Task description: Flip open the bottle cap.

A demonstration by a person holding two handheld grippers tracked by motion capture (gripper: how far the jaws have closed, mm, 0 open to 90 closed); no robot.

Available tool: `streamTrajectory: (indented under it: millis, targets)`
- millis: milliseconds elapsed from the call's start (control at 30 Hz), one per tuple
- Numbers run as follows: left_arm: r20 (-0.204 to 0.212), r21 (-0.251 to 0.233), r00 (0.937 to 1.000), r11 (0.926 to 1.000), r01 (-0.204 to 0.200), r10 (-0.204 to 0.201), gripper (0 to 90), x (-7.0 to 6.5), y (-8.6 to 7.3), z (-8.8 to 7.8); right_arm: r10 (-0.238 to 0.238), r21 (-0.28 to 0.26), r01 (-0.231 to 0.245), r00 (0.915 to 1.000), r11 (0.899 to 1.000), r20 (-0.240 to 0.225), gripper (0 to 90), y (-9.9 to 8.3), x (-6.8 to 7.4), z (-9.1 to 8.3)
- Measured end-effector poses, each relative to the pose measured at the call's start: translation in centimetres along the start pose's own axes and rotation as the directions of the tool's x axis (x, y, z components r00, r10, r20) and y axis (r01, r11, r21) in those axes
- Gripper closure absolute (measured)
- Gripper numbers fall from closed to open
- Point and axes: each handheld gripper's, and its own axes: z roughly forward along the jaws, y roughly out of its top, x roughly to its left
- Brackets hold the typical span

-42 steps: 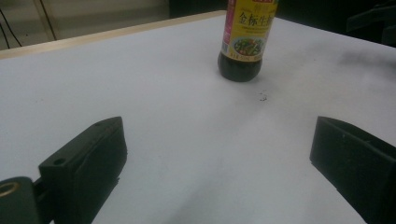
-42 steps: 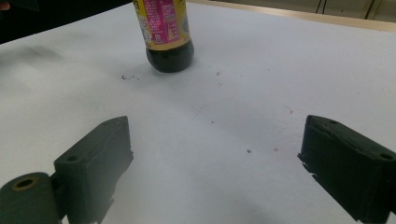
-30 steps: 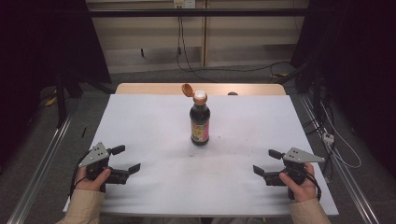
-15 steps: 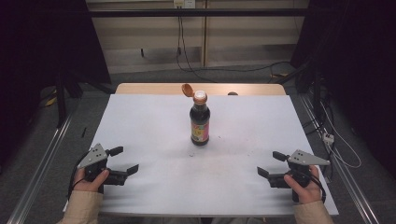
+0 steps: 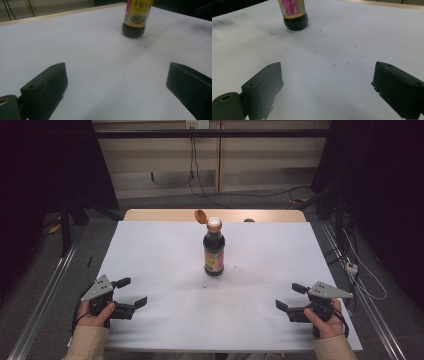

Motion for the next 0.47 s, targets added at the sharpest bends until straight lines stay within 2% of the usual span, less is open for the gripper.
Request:
streamTrajectory:
  millis: [67,333,467]
  targets:
    - [0.011,0.004,0.9999,1.0,-0.007,0.007,3.3,-0.01,0.07,0.02,0.002,0.001,-0.002,1.0,1.0,-0.004,8.5,-0.03,0.03,0.05]
    - [0.003,0.003,1.0,1.0,-0.006,0.006,3.3,-0.05,0.04,0.13,-0.006,0.006,0.006,1.0,1.0,-0.001,8.5,-0.05,0.09,0.05]
    - [0.014,0.006,0.9999,0.9999,-0.008,0.008,3.3,-0.08,0.09,0.18,-0.004,0.005,0.004,1.0,1.0,-0.002,8.5,-0.05,0.15,0.1]
